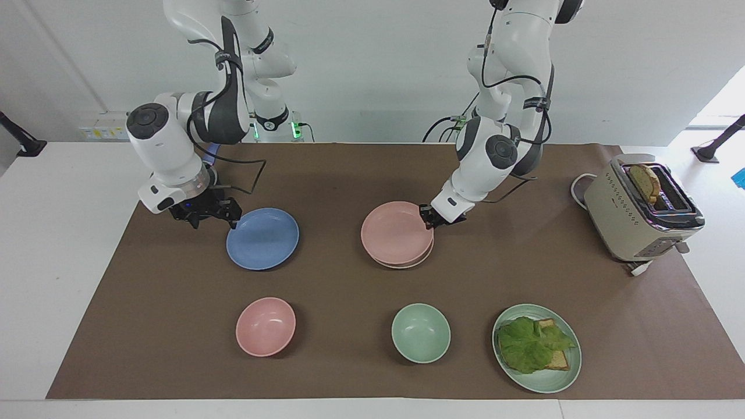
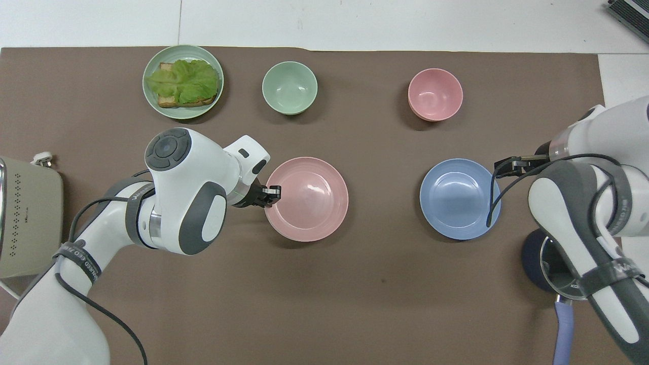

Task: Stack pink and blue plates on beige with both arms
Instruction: 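Lower the pink bowl onto the beige plate while the right gripper reaches the blue bowl, then withdraw the left gripper while the right gripper grasps the blue bowl, then carry the blue bowl with the right gripper over the pink bowl, then lower the blue bowl into the pink bowl with the right gripper, then open the right gripper and withdraw it toward the pot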

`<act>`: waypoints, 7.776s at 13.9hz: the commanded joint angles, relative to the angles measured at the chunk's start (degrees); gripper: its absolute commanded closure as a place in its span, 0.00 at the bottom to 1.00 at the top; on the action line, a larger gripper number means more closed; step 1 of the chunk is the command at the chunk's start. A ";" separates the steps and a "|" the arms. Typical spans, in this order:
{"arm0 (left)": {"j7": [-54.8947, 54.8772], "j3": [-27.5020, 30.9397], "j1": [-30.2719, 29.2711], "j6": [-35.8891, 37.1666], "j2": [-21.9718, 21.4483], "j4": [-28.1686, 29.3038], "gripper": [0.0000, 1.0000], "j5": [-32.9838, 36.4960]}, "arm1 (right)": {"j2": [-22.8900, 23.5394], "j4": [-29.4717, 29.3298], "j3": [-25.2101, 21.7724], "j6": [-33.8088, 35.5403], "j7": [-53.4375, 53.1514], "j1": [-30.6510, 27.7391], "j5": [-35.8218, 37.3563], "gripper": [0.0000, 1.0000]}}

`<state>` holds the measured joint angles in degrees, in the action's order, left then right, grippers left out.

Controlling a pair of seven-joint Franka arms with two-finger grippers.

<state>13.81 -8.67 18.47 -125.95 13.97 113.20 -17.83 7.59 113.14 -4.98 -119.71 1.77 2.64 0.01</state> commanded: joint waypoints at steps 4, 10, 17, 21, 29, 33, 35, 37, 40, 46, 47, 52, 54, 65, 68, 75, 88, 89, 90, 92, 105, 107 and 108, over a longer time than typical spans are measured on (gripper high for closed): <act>0.25 0.93 0.78 -1.32 -0.52 0.89 0.00 -1.07 | 1.54 4.71 0.41 -4.90 2.88 -0.62 -1.85 0.00; -0.98 1.20 -5.79 1.48 -0.87 -2.09 0.00 1.38 | 5.95 6.57 0.32 -10.10 11.23 -0.97 -9.85 0.00; -11.77 1.20 -21.26 5.00 -0.61 -6.32 0.00 12.99 | 6.92 6.57 0.32 -11.07 13.78 -1.67 -9.94 0.26; -13.37 1.28 -22.60 16.67 -0.70 -15.35 0.00 15.81 | 7.00 6.48 0.32 -10.81 12.73 -1.59 -10.03 0.95; -13.37 3.74 -22.51 31.09 -6.23 -24.94 0.00 18.27 | 5.87 -2.30 0.23 0.43 12.46 -1.41 -9.94 1.00; -12.76 3.57 -22.51 33.13 -10.53 -25.31 0.00 17.83 | 3.06 -4.41 1.02 4.22 12.73 -0.53 -9.85 1.00; -12.93 3.65 -22.51 32.79 -10.63 -25.22 0.00 17.92 | 2.79 -6.61 3.12 5.54 12.20 -0.53 -9.85 1.00; -12.93 3.66 -22.43 33.57 -10.63 -25.22 0.00 18.27 | 2.87 -7.06 5.67 4.76 10.54 -0.53 -9.85 1.00; -12.93 3.83 -22.60 34.71 -11.16 -25.13 0.00 18.36 | 2.96 -6.97 7.70 1.78 3.88 3.40 -9.76 1.00; -12.93 4.54 -22.34 34.80 -11.25 -25.04 0.00 18.36 | 6.47 -7.23 7.79 -7.62 -10.46 14.48 -10.03 1.00; -12.93 4.54 -22.25 34.80 -11.25 -25.04 0.00 18.36 | 7.26 -7.23 7.79 -8.86 -13.09 16.41 -10.03 1.00; -12.93 4.54 -22.43 34.80 -11.25 -25.04 0.00 18.36 | 9.11 -6.00 7.79 -10.01 -14.08 18.98 -9.94 1.00; -12.93 4.54 -22.43 34.98 -11.33 -24.87 0.00 18.27 | 9.81 -5.65 7.88 -10.01 -14.08 19.16 -10.03 1.00; -13.29 7.70 -19.53 35.77 -11.25 -25.04 0.00 18.18 | 10.16 -4.60 8.40 -10.01 -14.78 21.53 -10.11 1.00; -13.02 7.87 -18.47 35.77 -11.25 -24.95 0.00 18.36 | 10.70 -4.60 8.67 -11.77 -14.96 22.32 -12.21 1.00; -12.93 8.05 -19.44 36.39 -11.42 -25.04 0.00 18.01 | 11.49 -4.16 8.58 -12.91 -13.99 22.94 -12.93 1.00; -12.93 7.96 -19.35 36.38 -11.42 -25.04 0.00 18.01 | 12.01 -4.16 8.67 -13.53 -9.86 21.79 -13.01 1.00; -12.93 7.96 -19.35 36.38 -11.42 -25.04 0.00 18.01 | 12.01 -4.16 8.67 -13.62 -9.86 21.79 -13.01 1.00; -12.93 7.96 -19.35 36.38 -11.42 -25.04 0.00 18.01 | 12.01 -4.16 8.67 -13.79 -9.86 21.71 -13.10 1.00; -12.93 7.96 -19.35 36.38 -11.42 -25.04 0.00 18.01 | 12.36 -4.24 8.67 -14.49 -9.95 21.71 -13.36 0.99; -12.93 7.96 -19.35 36.38 -11.42 -25.04 0.00 18.01 | 3.67 -7.49 7.61 -6.34 -11.36 10.03 -4.43 0.00; -12.93 7.96 -19.35 36.38 -11.42 -25.04 0.00 18.01 | 3.05 -10.30 7.61 -1.69 -11.62 7.83 -1.07 0.00; -12.93 7.96 -19.35 36.38 -11.42 -25.04 0.00 18.01 | 2.79 -11.09 7.27 0.51 -12.31 7.91 -0.28 0.00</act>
<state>0.48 -1.04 -1.36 -90.31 3.40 87.87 -0.72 10.52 104.12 1.96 -122.86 -9.52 10.93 -2.65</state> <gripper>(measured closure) 0.000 0.000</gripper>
